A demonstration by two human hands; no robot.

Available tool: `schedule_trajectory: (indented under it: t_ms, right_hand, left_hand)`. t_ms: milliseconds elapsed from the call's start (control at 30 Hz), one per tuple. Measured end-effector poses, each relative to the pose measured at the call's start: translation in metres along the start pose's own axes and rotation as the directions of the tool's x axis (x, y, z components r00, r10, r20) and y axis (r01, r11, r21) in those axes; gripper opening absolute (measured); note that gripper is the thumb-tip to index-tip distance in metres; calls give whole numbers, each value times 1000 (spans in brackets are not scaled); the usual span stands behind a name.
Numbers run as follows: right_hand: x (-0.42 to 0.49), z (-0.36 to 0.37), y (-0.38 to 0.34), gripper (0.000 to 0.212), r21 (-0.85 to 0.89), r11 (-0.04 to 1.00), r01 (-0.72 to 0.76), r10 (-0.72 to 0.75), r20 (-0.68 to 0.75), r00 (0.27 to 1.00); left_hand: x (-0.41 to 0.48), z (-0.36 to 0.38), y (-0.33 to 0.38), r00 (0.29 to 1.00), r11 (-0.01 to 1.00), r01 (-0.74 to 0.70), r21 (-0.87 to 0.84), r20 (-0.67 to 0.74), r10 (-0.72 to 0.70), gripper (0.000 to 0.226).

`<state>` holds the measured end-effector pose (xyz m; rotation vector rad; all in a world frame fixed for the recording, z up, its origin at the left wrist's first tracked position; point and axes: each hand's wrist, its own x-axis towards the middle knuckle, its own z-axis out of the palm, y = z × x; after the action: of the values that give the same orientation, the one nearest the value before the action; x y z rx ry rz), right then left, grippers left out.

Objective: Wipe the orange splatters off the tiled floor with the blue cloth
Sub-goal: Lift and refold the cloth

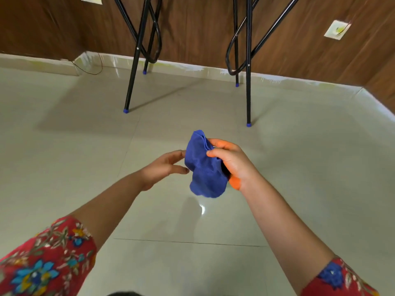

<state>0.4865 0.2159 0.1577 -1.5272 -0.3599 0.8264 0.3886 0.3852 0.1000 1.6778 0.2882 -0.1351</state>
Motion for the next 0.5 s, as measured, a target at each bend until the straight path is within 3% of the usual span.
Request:
schedule_trajectory:
  t_ms: [67,167,233,333,367,433,500]
  right_hand:
    - [-16,-4,-39,36,8,998,-66,66,-23,998]
    - [-42,-14,-107,32,59,985,-161,156,77,985]
    - [-67,-21,-154,27,220,956,-193,167,129,977]
    - [-112,-18,-198,55,635,743,-214,240,47,970]
    - [-126,-13,-203,67,689,680,-250,308,41,951]
    - [-154,5,-212,82,657,664,-356,430,54,901]
    - [-182,22,-239,65,492,754,-435,482,35,876]
  left_hand:
    - [-14,0,37,999,996,-15,-83,-39,12,26]
    - [-45,-1,101,993,990,-56,-126,-113,42,15]
    - [-72,0,155,987,985,-81,-154,-153,57,11]
    - [-112,-1,243,973,979,-111,-170,-218,73,33]
    - [-124,-1,269,969,980,-99,-173,-240,55,36]
    - [-144,-1,309,959,982,-62,-179,-282,9,28]
    - [-167,-4,346,947,978,-31,-206,-318,-37,15]
